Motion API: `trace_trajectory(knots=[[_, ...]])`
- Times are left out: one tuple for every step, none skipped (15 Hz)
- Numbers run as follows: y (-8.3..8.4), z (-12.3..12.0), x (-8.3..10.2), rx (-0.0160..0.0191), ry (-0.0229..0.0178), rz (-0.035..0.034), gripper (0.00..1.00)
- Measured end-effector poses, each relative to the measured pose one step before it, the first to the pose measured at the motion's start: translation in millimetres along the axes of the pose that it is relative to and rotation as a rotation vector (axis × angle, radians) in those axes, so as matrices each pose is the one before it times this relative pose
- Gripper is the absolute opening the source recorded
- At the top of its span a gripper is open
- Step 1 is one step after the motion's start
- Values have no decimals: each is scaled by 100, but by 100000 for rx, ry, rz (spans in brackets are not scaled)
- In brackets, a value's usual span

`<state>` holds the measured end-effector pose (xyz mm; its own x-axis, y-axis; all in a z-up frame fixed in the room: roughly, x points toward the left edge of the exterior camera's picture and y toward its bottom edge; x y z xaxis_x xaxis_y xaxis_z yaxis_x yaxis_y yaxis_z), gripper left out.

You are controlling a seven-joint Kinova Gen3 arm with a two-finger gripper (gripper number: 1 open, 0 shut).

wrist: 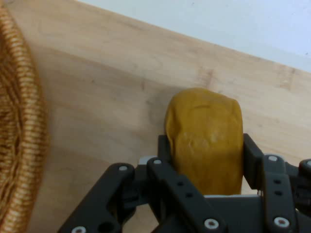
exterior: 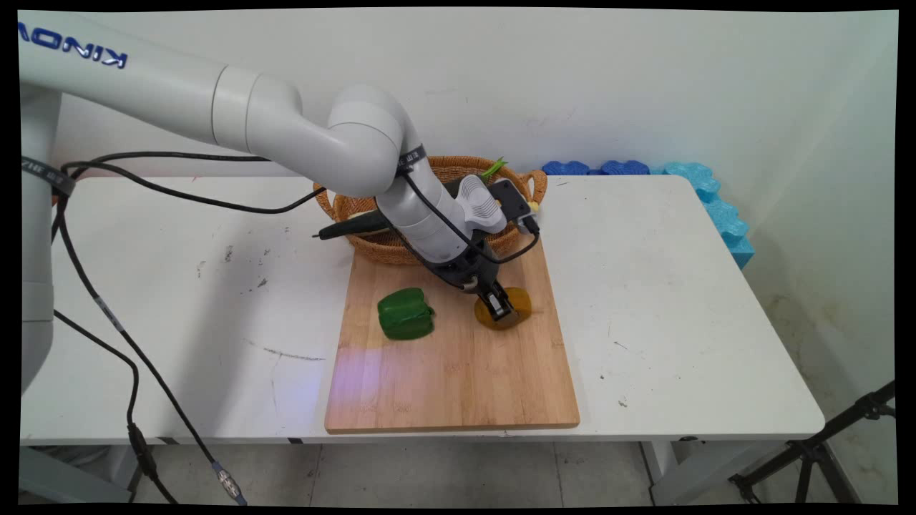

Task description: Place the picked object in the vegetable basket

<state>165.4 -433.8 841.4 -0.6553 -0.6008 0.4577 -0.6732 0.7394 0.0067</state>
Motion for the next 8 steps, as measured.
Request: trace_trajectory(knots=[[79, -161, 60, -587, 455, 375, 0], [86, -335, 109, -620, 596, 368, 0], [49, -489, 155, -474, 726, 233, 0], [63, -755, 219, -675, 756, 223, 0], [51, -959, 301, -737, 955, 145, 0], [7, -1082, 236, -657, 468, -99, 0], [-26, -1427, 286, -706, 413, -104, 0], [-174, -1610, 288, -475, 490, -384, 0]])
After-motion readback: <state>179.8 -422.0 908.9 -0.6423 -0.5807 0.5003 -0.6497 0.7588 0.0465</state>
